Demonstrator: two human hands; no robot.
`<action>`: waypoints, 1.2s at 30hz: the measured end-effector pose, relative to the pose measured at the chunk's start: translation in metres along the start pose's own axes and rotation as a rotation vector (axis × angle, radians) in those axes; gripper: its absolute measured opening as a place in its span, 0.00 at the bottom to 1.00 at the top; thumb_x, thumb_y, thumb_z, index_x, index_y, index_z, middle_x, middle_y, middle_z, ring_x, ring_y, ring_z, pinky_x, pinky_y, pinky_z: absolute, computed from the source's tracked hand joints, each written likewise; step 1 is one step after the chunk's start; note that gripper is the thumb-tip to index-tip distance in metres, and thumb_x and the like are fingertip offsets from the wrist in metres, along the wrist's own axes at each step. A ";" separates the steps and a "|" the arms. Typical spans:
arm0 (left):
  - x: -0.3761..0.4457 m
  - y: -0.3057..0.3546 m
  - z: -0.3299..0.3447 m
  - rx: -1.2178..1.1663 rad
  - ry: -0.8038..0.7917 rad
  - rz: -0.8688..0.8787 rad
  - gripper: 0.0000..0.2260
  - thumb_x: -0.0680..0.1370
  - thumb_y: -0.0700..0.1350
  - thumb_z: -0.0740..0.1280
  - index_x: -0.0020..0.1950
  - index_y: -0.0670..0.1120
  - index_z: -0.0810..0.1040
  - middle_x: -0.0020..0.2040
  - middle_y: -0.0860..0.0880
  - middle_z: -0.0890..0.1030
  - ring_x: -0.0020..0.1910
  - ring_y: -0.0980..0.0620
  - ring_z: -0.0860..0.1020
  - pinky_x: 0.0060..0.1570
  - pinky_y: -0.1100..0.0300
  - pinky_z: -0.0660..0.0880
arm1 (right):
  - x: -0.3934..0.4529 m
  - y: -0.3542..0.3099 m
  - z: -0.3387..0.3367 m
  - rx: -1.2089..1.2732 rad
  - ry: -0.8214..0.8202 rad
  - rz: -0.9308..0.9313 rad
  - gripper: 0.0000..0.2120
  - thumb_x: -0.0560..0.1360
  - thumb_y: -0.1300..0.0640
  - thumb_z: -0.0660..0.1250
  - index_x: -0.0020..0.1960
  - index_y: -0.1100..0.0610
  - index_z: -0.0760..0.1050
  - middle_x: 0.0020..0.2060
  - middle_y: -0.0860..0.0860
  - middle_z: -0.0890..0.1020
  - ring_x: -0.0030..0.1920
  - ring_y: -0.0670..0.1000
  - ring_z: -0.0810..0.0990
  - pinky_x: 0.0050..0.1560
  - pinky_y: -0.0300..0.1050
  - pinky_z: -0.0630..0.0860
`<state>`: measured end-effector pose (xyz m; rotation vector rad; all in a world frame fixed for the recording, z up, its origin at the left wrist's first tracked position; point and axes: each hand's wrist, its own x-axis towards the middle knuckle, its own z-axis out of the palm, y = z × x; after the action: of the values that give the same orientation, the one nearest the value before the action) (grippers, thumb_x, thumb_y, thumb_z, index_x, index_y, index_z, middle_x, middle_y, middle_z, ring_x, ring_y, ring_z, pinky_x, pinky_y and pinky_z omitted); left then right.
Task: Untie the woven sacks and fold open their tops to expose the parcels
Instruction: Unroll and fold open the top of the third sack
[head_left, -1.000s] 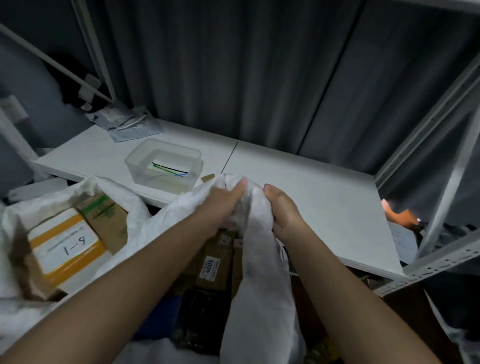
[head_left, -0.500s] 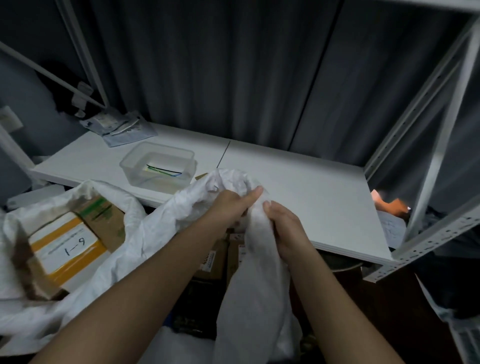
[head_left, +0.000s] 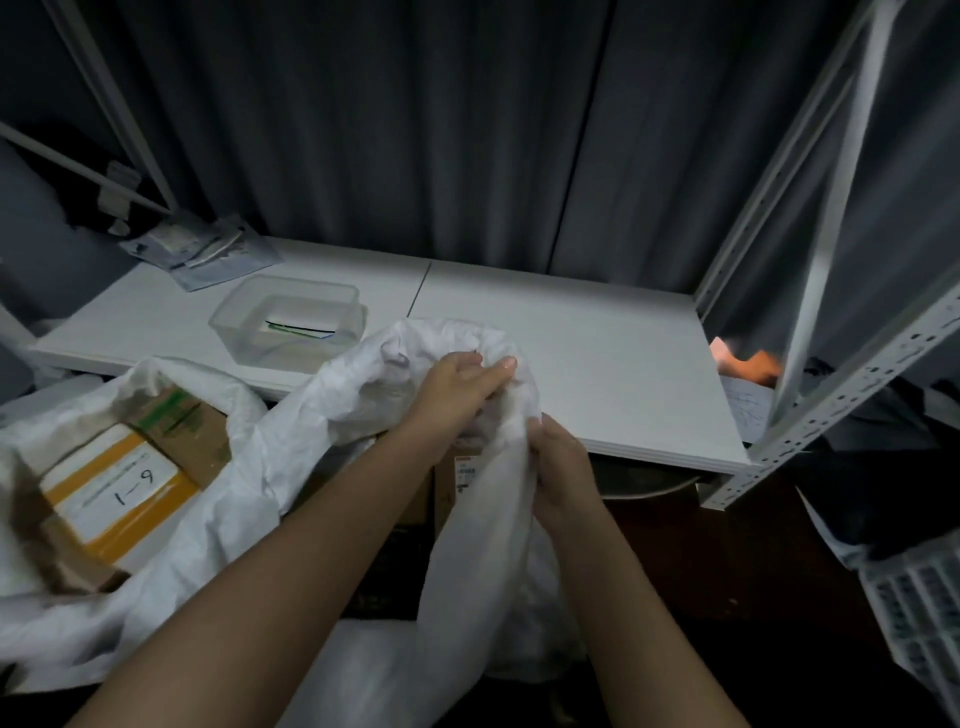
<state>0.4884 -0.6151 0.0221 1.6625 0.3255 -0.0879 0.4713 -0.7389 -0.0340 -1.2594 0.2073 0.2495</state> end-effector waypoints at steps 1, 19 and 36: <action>-0.004 -0.001 -0.003 0.017 -0.042 -0.028 0.18 0.73 0.54 0.72 0.57 0.46 0.76 0.48 0.50 0.81 0.46 0.52 0.80 0.44 0.57 0.78 | 0.003 -0.002 -0.002 0.213 -0.002 0.083 0.10 0.79 0.60 0.62 0.58 0.62 0.76 0.47 0.60 0.81 0.45 0.55 0.81 0.42 0.44 0.79; -0.033 -0.035 -0.002 0.007 -0.226 -0.111 0.16 0.73 0.51 0.71 0.58 0.48 0.80 0.52 0.45 0.83 0.53 0.44 0.81 0.57 0.44 0.76 | -0.018 0.002 -0.012 0.020 0.144 0.060 0.10 0.74 0.54 0.71 0.48 0.61 0.78 0.44 0.56 0.83 0.44 0.52 0.82 0.49 0.49 0.79; -0.059 -0.056 0.001 0.089 -0.060 -0.074 0.13 0.77 0.50 0.68 0.57 0.45 0.81 0.55 0.49 0.81 0.55 0.51 0.78 0.58 0.54 0.76 | -0.042 0.018 -0.013 -0.155 0.267 -0.059 0.05 0.72 0.59 0.73 0.43 0.58 0.77 0.39 0.52 0.81 0.40 0.48 0.79 0.47 0.46 0.78</action>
<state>0.4175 -0.6206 -0.0178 1.7323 0.3420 -0.2100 0.4257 -0.7491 -0.0415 -1.4493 0.3850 0.0460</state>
